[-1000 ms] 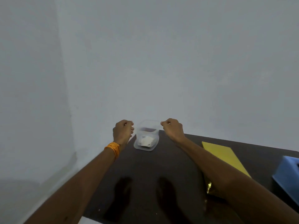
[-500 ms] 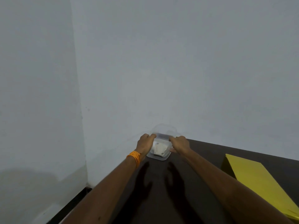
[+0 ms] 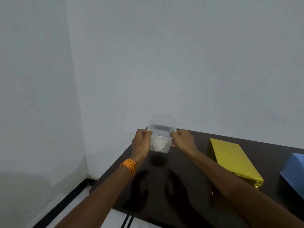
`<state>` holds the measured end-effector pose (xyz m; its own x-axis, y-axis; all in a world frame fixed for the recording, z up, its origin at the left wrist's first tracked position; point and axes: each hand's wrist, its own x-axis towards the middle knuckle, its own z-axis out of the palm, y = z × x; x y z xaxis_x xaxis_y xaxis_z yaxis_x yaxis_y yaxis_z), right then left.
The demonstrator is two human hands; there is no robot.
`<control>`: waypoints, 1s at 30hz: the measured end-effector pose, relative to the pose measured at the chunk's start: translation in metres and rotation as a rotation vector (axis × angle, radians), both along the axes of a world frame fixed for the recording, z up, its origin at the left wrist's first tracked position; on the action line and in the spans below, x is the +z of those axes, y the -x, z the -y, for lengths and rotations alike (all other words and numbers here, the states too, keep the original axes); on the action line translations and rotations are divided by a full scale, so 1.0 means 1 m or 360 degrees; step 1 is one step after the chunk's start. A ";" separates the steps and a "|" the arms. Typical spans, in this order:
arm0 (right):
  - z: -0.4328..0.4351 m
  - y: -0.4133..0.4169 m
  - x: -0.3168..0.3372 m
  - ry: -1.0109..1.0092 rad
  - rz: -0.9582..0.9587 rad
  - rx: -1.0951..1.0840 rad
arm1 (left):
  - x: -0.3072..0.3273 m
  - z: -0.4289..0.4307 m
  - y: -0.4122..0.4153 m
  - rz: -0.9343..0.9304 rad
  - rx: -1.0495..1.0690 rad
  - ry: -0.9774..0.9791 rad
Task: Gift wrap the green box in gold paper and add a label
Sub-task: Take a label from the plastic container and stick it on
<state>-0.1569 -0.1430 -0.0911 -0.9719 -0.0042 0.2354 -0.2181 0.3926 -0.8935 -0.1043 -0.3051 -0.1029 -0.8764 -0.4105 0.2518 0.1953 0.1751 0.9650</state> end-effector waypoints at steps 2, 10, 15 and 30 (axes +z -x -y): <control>-0.006 -0.020 -0.005 -0.0001 -0.0010 0.0001 | -0.005 -0.005 -0.018 0.0007 0.0005 -0.0015; -0.017 -0.076 -0.026 -0.0006 0.0057 -0.0022 | -0.023 -0.009 -0.064 0.0106 -0.0020 0.0052; -0.021 -0.093 -0.027 0.0010 0.0063 -0.0022 | -0.024 -0.009 -0.073 0.0160 -0.0018 0.0165; -0.056 -0.095 0.009 -0.0208 -0.0562 -0.0143 | 0.051 -0.040 0.009 0.0422 -0.0387 0.2186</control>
<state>-0.0622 -0.0870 -0.0816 -0.8291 0.0251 0.5586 -0.4629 0.5294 -0.7109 -0.1131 -0.2654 -0.0522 -0.9721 0.1880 0.1405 0.1991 0.9775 0.0699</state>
